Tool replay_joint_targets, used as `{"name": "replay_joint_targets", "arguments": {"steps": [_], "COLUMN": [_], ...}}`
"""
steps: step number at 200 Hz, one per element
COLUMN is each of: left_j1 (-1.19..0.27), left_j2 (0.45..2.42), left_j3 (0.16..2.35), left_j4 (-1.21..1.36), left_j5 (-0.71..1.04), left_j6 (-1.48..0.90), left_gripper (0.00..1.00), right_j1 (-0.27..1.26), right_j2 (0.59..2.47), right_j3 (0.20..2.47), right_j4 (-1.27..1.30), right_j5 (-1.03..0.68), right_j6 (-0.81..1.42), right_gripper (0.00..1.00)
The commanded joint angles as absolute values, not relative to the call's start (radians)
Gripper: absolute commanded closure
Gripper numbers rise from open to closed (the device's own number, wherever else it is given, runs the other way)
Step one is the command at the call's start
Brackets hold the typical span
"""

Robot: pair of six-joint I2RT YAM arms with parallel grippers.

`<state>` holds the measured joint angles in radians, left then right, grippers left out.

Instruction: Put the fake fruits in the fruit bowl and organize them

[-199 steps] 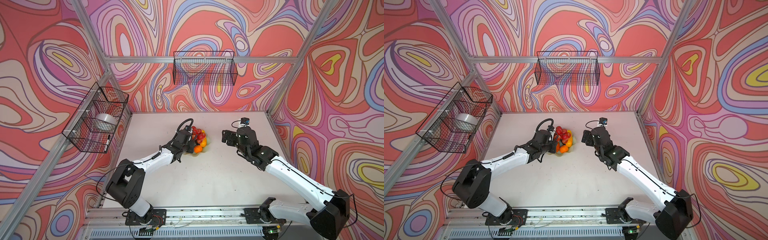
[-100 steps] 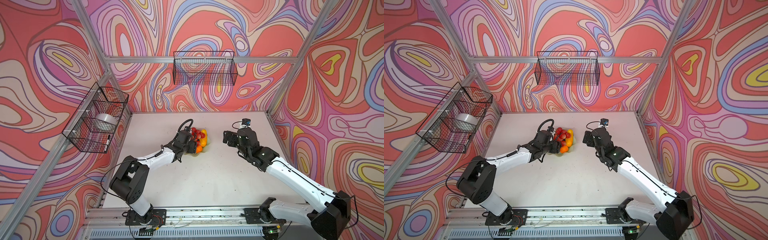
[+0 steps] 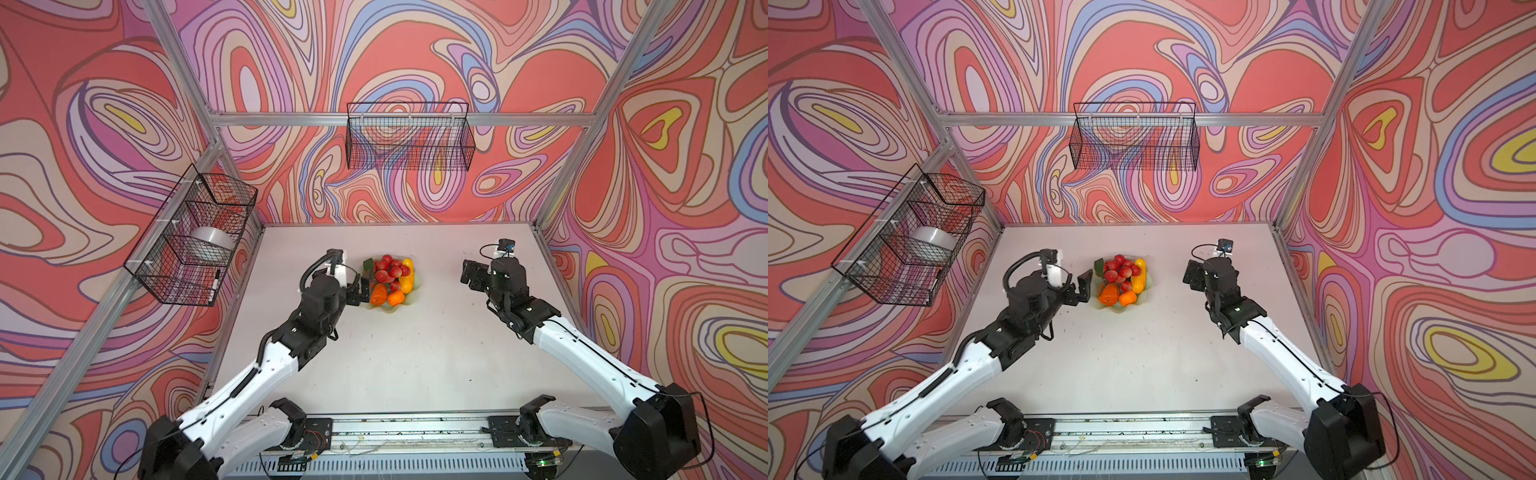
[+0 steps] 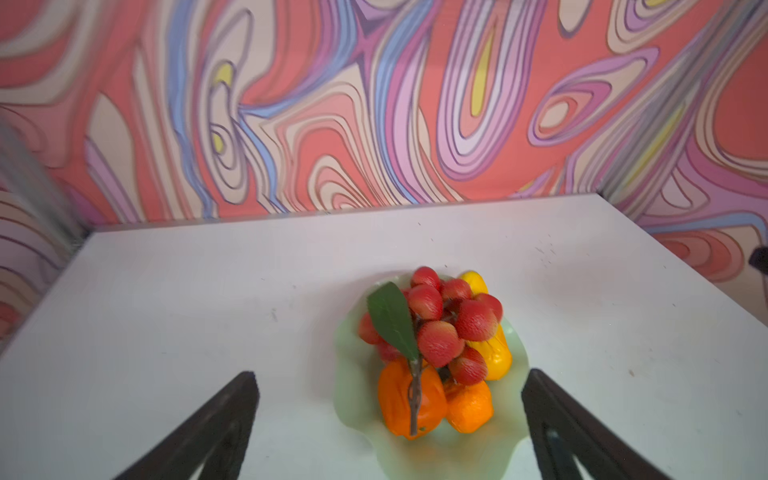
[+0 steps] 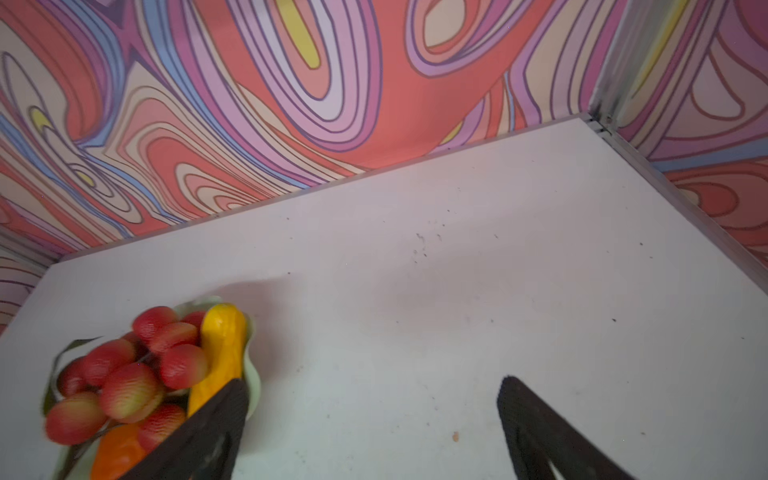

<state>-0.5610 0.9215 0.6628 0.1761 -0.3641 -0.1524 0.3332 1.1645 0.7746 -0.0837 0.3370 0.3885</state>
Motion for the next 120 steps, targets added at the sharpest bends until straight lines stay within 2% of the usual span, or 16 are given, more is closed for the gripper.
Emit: {"name": "replay_joint_targets", "arguments": {"steps": [1,14,28,39,60,96,110,120], "left_j1": [-0.544,-0.491,-0.388,-0.332,-0.219,-0.087,-0.075,-0.058], "left_j2": [0.894,0.911,0.938,0.972,1.083,1.249,1.274,1.318], "left_j3": [0.481,0.422,0.388,0.327,0.215,0.22,0.29,0.307], "left_j4": [0.429,0.459,0.412,0.493,0.689,0.87,0.754,0.796], "left_j5": [-0.642,-0.687,-0.637,-0.602,-0.498,-0.3,-0.279,-0.264], "left_j6": [0.049,0.062,-0.019,-0.041,-0.071,-0.104,-0.083,-0.07], "left_gripper": [0.0,0.0,0.0,0.0,0.0,0.0,0.0,0.0], "right_j1": [0.236,0.205,0.174,0.142,0.078,0.052,0.04,0.039], "right_j2": [1.13,1.12,1.129,1.149,1.222,1.486,1.59,1.648], "right_j3": [0.656,0.551,0.469,0.429,0.352,0.335,0.335,0.348], "right_j4": [0.066,0.217,0.354,0.42,0.626,0.987,1.106,1.13], "right_j5": [0.412,0.483,0.52,0.521,0.435,0.323,0.269,0.23], "right_j6": [0.311,0.23,0.168,0.154,0.139,0.054,0.053,0.046], "right_gripper": [0.02,0.02,0.02,0.02,0.01,0.02,0.02,0.02]}}
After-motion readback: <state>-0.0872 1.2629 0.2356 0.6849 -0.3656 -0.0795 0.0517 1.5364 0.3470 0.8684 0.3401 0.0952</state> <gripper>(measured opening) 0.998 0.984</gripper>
